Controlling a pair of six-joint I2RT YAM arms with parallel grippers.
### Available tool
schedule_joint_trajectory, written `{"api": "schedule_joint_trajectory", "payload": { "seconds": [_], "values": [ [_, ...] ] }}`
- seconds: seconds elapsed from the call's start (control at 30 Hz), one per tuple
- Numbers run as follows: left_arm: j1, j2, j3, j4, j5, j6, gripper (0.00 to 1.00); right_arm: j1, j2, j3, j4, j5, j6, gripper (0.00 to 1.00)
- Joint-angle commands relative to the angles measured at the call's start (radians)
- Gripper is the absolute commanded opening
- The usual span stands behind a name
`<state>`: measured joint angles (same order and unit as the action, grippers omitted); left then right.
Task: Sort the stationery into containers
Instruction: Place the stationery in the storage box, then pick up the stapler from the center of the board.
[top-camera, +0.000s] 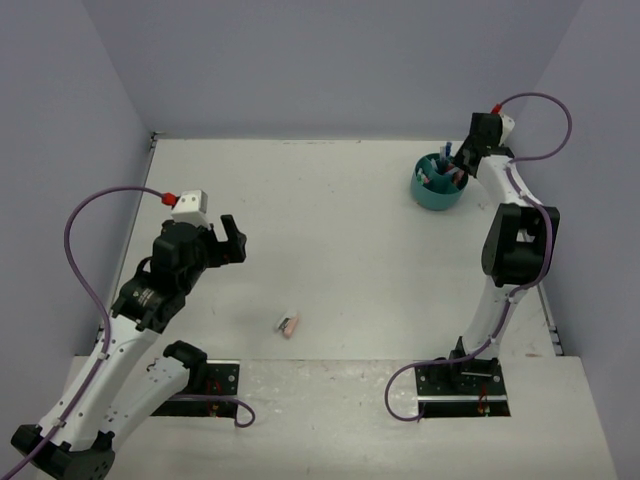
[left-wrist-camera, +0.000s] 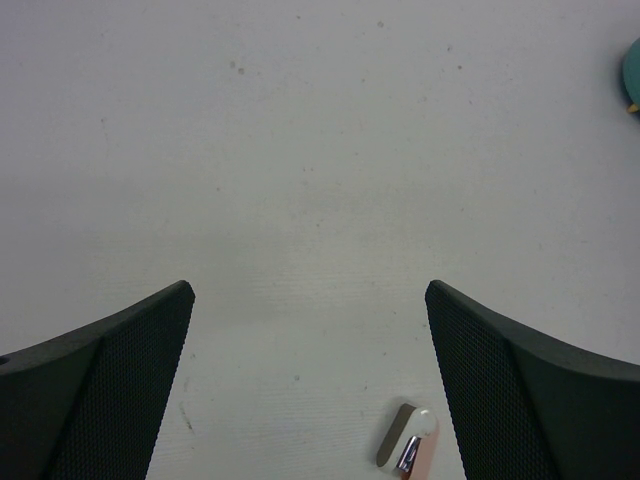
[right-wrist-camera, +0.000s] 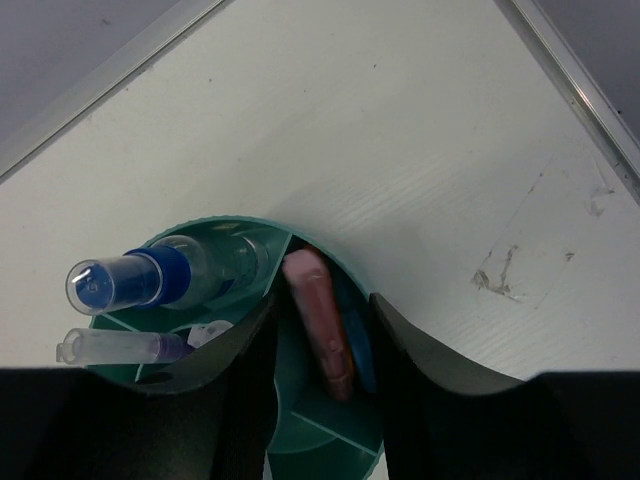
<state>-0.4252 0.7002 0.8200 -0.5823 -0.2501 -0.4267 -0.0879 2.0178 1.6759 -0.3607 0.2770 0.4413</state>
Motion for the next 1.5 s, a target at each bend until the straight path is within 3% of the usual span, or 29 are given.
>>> {"api": "schedule_joint_trajectory", "payload": {
  "seconds": [0.0, 0.23, 0.43, 0.57, 0.73, 0.87, 1.07, 1.17, 1.27, 1.4, 1.47],
  "values": [
    [0.011, 0.007, -0.007, 0.045, 0.001, 0.022, 1.00, 0.008, -0.015, 0.074, -0.043, -0.012, -0.017, 0.46],
    [0.011, 0.024, -0.008, 0.044, -0.002, 0.020, 1.00, 0.011, -0.104, 0.050, -0.062, -0.035, 0.004, 0.49],
    [0.009, 0.132, 0.002, 0.038, 0.057, 0.005, 1.00, 0.067, -0.349, -0.115, 0.000, -0.065, 0.045, 0.51],
    [-0.004, 0.261, 0.016, 0.037, 0.182, -0.063, 1.00, 0.170, -0.552, -0.281, 0.041, -0.029, 0.045, 0.61],
    [-0.269, 0.421, 0.049, 0.032, 0.013, -0.139, 1.00, 0.310, -0.775, -0.506, 0.075, -0.114, 0.034, 0.67],
    [-0.467, 0.593, 0.067, -0.012, -0.115, -0.216, 1.00, 0.422, -0.881, -0.659, 0.002, -0.221, 0.021, 0.71],
    [-0.634, 0.712, 0.058, -0.059, -0.211, -0.302, 0.99, 0.501, -1.069, -0.815, -0.017, -0.273, 0.024, 0.74],
    [-0.664, 0.761, 0.048, -0.058, -0.210, -0.329, 0.91, 0.501, -1.153, -0.852, -0.034, -0.274, 0.026, 0.75],
    [-0.686, 0.800, 0.046, -0.059, -0.209, -0.347, 0.75, 0.501, -1.196, -0.861, -0.049, -0.274, 0.022, 0.75],
    [-0.699, 0.830, 0.029, -0.065, -0.224, -0.380, 0.71, 0.502, -1.209, -0.858, -0.053, -0.306, 0.019, 0.76],
    [-0.699, 0.846, 0.018, -0.063, -0.229, -0.386, 0.64, 0.501, -1.213, -0.864, -0.043, -0.326, 0.021, 0.76]
  ]
}}
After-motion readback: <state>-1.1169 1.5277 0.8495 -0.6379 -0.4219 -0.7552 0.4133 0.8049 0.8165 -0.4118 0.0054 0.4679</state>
